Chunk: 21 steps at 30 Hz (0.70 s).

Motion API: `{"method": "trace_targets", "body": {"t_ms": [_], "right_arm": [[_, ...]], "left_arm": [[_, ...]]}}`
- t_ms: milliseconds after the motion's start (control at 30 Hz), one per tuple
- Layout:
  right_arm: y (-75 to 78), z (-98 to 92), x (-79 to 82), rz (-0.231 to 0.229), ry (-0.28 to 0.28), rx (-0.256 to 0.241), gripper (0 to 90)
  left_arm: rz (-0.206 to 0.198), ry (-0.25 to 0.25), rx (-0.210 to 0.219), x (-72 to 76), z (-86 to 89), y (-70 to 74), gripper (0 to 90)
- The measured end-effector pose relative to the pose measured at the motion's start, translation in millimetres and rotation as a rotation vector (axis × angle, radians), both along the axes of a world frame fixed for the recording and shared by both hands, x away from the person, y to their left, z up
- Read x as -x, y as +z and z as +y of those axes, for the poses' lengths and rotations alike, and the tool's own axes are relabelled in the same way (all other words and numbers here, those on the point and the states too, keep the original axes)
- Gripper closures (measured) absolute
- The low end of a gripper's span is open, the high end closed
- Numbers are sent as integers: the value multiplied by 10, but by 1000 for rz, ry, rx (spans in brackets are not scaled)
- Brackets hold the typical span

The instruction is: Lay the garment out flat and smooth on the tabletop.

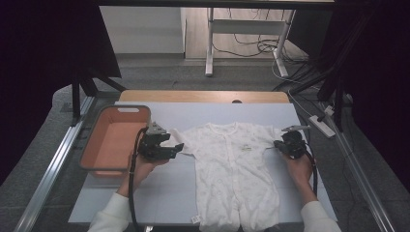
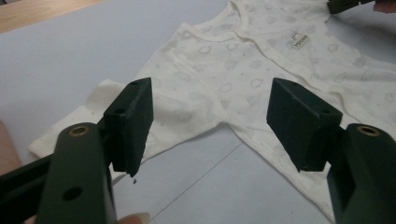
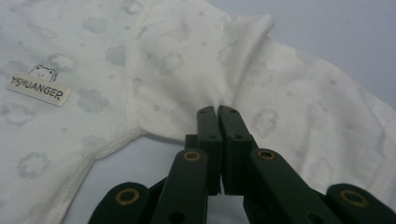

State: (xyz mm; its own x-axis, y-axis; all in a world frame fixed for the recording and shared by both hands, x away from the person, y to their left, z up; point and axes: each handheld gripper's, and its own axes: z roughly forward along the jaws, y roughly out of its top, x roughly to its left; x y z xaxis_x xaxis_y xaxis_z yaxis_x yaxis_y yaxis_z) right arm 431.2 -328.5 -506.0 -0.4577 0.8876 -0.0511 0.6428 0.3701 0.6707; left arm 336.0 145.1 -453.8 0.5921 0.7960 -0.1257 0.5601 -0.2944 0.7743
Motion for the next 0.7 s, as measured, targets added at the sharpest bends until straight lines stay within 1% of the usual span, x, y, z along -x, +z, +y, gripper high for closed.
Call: {"method": "trace_targets", "body": {"t_ms": [167,267,300,333,367,400,433,500,533,600,633,700], "right_arm": [[40,-81,96,-6,-24,-9,879],[71,-114,154,-8,-6,-21,870],[88,-115,171,-12,1,-22,852],[112,-125,186,-26,7,-35,788],[147,-147,197,-50,3,-48,722],[184,-179,204,-76,-20,-62,640],[218,-226,203,-98,-47,-72,589],[247,-338,186,-110,-99,-91,525],[241,-393,168,-102,-123,-97,505],[205,-487,132,-79,-168,-90,476],[182,-525,115,-71,-184,-85,469],[136,-575,84,-53,-197,-89,456]], "left_arm": [[-1,5,4,-3,26,7,325],[-3,6,5,-3,24,12,325],[-3,5,5,-3,22,12,325],[-3,5,4,-3,19,13,325],[-4,4,2,-3,17,14,325],[-4,3,2,-2,15,16,325],[-4,3,1,-2,14,17,325],[-4,3,0,-1,12,17,325],[-4,3,0,-2,12,17,325],[-2,4,-1,-3,10,13,325],[-2,4,-1,-4,8,10,325],[0,3,-4,-8,2,5,325]]}}
